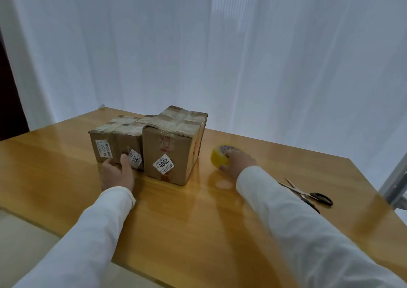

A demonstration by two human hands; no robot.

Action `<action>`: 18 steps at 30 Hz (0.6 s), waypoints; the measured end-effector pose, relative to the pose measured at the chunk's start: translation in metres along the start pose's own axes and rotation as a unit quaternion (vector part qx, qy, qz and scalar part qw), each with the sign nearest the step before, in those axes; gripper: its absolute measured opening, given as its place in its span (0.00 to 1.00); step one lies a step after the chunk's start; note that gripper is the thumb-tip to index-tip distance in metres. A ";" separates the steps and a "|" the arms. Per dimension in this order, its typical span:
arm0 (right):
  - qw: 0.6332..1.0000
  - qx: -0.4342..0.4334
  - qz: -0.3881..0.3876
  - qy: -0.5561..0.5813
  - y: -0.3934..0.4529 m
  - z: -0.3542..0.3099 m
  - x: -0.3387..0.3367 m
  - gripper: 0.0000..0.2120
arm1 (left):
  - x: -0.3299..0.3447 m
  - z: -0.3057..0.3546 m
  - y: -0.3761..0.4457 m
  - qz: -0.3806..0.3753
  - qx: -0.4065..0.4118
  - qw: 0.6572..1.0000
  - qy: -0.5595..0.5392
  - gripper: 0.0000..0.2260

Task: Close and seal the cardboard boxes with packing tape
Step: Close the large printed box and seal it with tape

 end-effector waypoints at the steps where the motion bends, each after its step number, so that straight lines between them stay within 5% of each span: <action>1: 0.999 0.006 -0.044 -0.008 0.007 -0.008 0.013 0.22 | 0.000 0.001 -0.001 0.000 0.005 1.000 0.008 0.25; 5: 0.994 0.029 -0.109 0.003 0.024 -0.015 0.043 0.23 | 0.000 0.001 0.000 0.001 0.042 0.998 0.037 0.26; 8: 0.992 0.010 -0.123 -0.010 0.020 -0.008 0.038 0.35 | 0.001 0.002 0.000 0.003 0.051 0.997 0.052 0.25; 14: 0.995 0.071 0.046 0.057 -0.007 0.045 -0.013 0.39 | 0.001 0.003 -0.002 0.009 0.056 0.997 0.053 0.24; 16: 0.986 0.162 -0.014 0.037 -0.026 0.074 -0.028 0.45 | 0.001 0.003 -0.003 0.007 0.054 0.997 0.050 0.24; 18: 0.955 0.251 -0.158 0.026 -0.055 0.098 -0.034 0.42 | 0.000 0.004 -0.004 0.005 0.053 0.997 0.052 0.24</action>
Point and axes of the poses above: each hand's wrist, its own y-axis towards the middle knuckle, its own x-axis out of the palm, z = x × y, the point moved 1 cm from there along y, towards the middle knuckle, and after that the axes turned 10 degrees about -x, right-handed, at the moved point
